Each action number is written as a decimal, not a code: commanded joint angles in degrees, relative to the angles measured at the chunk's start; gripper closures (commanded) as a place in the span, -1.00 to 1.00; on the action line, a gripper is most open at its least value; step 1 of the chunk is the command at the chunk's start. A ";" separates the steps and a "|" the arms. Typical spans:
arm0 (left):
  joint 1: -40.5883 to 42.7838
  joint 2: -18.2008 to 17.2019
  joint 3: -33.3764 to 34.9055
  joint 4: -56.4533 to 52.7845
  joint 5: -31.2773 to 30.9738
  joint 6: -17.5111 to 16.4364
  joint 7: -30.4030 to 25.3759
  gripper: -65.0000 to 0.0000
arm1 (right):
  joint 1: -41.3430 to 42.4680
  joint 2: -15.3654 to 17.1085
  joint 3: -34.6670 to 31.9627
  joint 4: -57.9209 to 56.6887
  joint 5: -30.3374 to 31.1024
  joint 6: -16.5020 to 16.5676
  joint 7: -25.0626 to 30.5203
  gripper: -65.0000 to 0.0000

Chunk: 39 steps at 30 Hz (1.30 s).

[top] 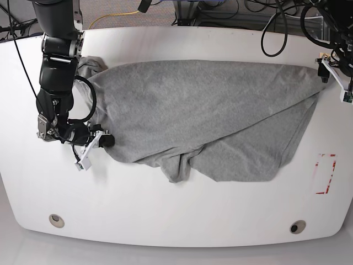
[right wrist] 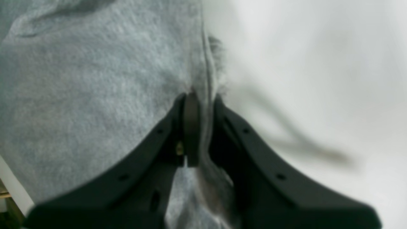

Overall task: Fold the T-shirt properly
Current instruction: 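Regrasp the shirt edge with the right gripper beside its previous hold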

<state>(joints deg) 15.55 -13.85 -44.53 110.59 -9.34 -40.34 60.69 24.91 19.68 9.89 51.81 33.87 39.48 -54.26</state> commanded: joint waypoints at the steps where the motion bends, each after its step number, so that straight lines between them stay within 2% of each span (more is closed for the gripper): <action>1: -0.47 -0.79 -0.17 0.84 -0.55 0.34 -0.77 -0.63 | 0.81 1.11 0.26 3.35 1.43 0.52 0.68 0.80; 8: -0.65 0.88 -0.26 -0.30 -0.55 0.34 -0.77 -0.63 | -2.53 1.02 0.26 11.00 1.43 0.52 -0.38 0.80; 13: -0.91 0.79 0.09 -6.37 -0.81 0.34 -1.04 -0.63 | -3.59 0.58 0.26 12.67 1.34 0.52 -0.64 0.80; 20: -2.41 0.70 0.18 -12.17 -0.63 0.34 -6.49 -0.63 | -5.61 0.49 0.26 14.17 1.43 0.52 -0.64 0.80; 26: -4.25 -1.67 0.18 -14.45 -0.55 0.34 -6.58 -0.63 | -5.87 0.49 0.26 14.17 1.43 0.52 -0.64 0.80; 29: -4.78 -3.87 0.18 -17.53 -0.55 0.34 -6.84 -0.63 | -6.75 0.49 0.26 14.17 1.43 0.52 -0.64 0.80; 34: -7.77 -5.45 0.18 -22.80 -0.55 0.34 -8.42 -0.63 | -6.84 0.49 0.26 14.17 1.43 0.52 -0.64 0.80; 39: -8.39 -5.89 4.58 -24.39 -0.55 0.34 -8.60 -0.63 | -6.84 0.49 0.26 14.17 1.43 0.52 -0.64 0.80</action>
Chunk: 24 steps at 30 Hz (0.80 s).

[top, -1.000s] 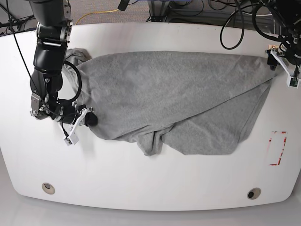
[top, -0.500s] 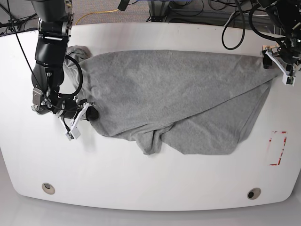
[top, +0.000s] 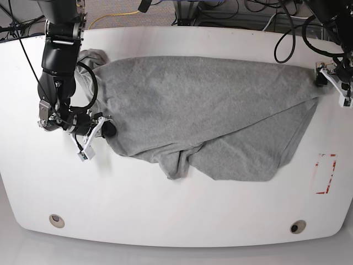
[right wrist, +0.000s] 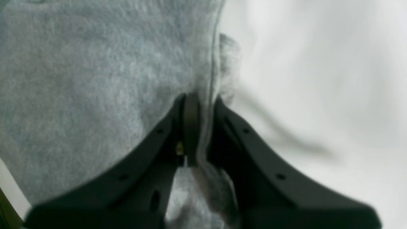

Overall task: Fold the T-shirt properly
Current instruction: 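Regrasp the shirt edge with the right gripper beside its previous hold, then lift the shirt with both grippers, shake it, and lay it down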

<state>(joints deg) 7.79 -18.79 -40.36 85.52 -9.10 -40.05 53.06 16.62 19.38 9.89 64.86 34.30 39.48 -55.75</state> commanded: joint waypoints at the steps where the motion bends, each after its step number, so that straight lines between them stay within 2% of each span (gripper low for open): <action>1: -0.63 -0.95 1.19 0.68 -0.79 0.05 -0.97 -0.63 | 1.44 0.80 0.26 1.12 0.99 0.52 0.85 0.80; 8: -0.63 -0.51 4.10 0.33 -0.70 0.05 -0.97 -0.60 | 1.71 0.80 0.26 1.12 0.99 0.52 0.85 0.80; 10: -0.45 -0.42 4.18 -0.72 -0.70 0.05 -0.97 -0.46 | 1.71 0.80 0.35 2.00 0.99 0.52 0.85 0.80; 11: -0.54 -0.42 4.36 -1.60 -0.70 0.05 -0.97 -0.34 | 1.53 0.80 0.35 2.61 0.99 0.52 0.85 0.80; 13: -0.63 -0.60 4.71 -4.50 -0.70 0.05 -0.97 0.11 | 1.27 0.80 0.35 4.28 0.99 0.52 0.85 0.81; 17: -0.72 -1.04 5.15 -6.26 -0.61 0.05 -0.97 0.99 | 1.36 1.15 0.97 4.72 0.99 0.52 -0.65 1.00; 22: -0.10 -1.30 4.27 0.51 3.43 0.05 -0.97 1.00 | -0.84 0.80 8.97 9.82 0.99 0.52 -5.05 1.00; 24: 1.13 -1.21 3.57 4.02 4.05 0.05 -0.97 1.00 | -1.19 0.80 9.67 12.28 0.99 0.52 -6.01 1.00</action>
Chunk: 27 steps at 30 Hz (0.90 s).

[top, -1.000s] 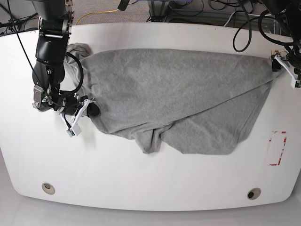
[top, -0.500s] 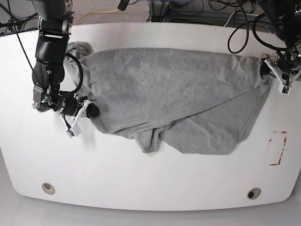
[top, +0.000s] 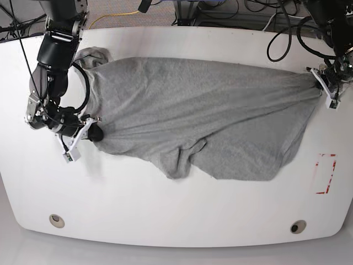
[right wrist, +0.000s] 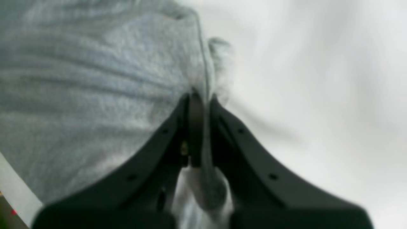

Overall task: Fold the T-shirt properly
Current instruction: 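Lift the shirt with both grippers, shake it, and lay it down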

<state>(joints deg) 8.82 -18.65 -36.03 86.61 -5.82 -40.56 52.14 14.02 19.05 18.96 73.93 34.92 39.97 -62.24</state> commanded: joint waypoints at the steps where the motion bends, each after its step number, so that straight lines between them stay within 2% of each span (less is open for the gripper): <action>1: 0.72 -1.35 -1.02 4.78 0.77 0.56 -0.05 1.00 | 1.41 1.13 0.69 4.27 0.38 0.03 -0.31 1.00; 6: 1.25 -1.17 -0.67 13.22 0.59 0.56 0.04 1.00 | 1.50 1.30 1.74 8.49 0.38 0.03 -3.04 1.00; 10: 0.02 0.94 -0.50 20.42 0.59 0.56 0.12 1.00 | 3.87 1.74 1.65 10.77 -0.06 0.03 -3.48 1.00; 14: -7.81 1.12 3.37 23.77 0.95 0.56 5.57 1.00 | 9.32 3.68 0.86 8.84 0.12 0.03 -3.48 1.00; 19: -20.47 1.20 4.08 24.38 0.95 0.56 14.28 1.00 | 17.58 6.67 -1.25 6.11 0.38 0.03 -4.62 1.00; 23: -30.84 1.38 5.48 24.29 0.95 0.56 17.62 1.00 | 25.93 7.28 -1.51 1.45 0.03 0.03 -5.15 1.00; 27: -41.04 1.03 8.12 24.12 1.03 0.56 20.70 1.00 | 35.34 9.92 -4.68 -3.12 0.03 0.03 -6.73 1.00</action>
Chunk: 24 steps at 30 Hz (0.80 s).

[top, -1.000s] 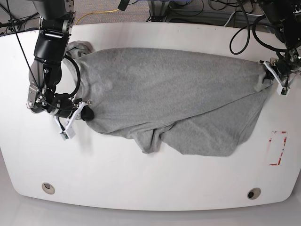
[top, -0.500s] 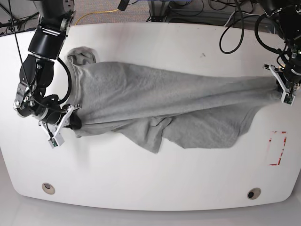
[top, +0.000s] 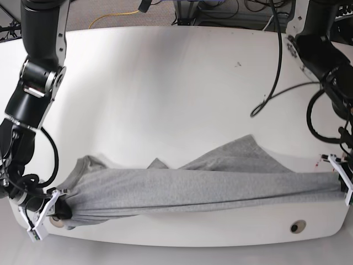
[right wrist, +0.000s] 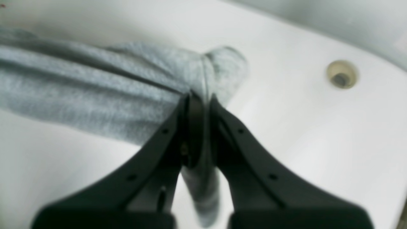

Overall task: Fold the T-shirt properly
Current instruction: 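Lift the shirt with both grippers, shake it, and lay it down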

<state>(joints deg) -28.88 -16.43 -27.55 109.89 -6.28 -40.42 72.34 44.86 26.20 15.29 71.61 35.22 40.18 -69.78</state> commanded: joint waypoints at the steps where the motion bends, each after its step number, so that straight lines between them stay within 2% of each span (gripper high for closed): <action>1: -6.24 -1.20 0.25 0.84 1.49 0.42 1.12 1.00 | 7.23 3.39 -2.50 -1.94 -0.10 -0.18 0.81 1.00; 4: -13.71 -1.29 2.36 -0.57 1.49 0.42 2.35 1.00 | 13.38 4.35 -5.75 -3.35 0.07 -0.18 0.72 1.00; 8: -23.73 -3.57 5.00 -2.76 1.49 0.42 2.87 1.00 | 20.77 4.62 -7.68 -3.26 0.07 -0.18 -0.42 1.00; 13: -30.85 -4.10 6.06 -3.38 1.49 0.42 2.79 1.00 | 26.83 4.71 -7.86 -3.17 0.07 -0.18 -2.71 1.00; 17: -30.32 -4.10 6.06 -2.85 1.05 0.42 2.87 1.00 | 25.16 4.71 -7.77 -0.89 0.16 -0.18 -2.71 1.00; 24: -16.35 -3.84 4.56 1.98 0.97 0.42 2.79 1.00 | 8.46 4.09 -2.67 8.17 0.16 -0.18 -2.53 1.00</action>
<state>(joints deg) -45.25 -19.40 -22.22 109.54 -6.33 -40.42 75.88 53.47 29.30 11.00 77.08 35.99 40.10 -73.01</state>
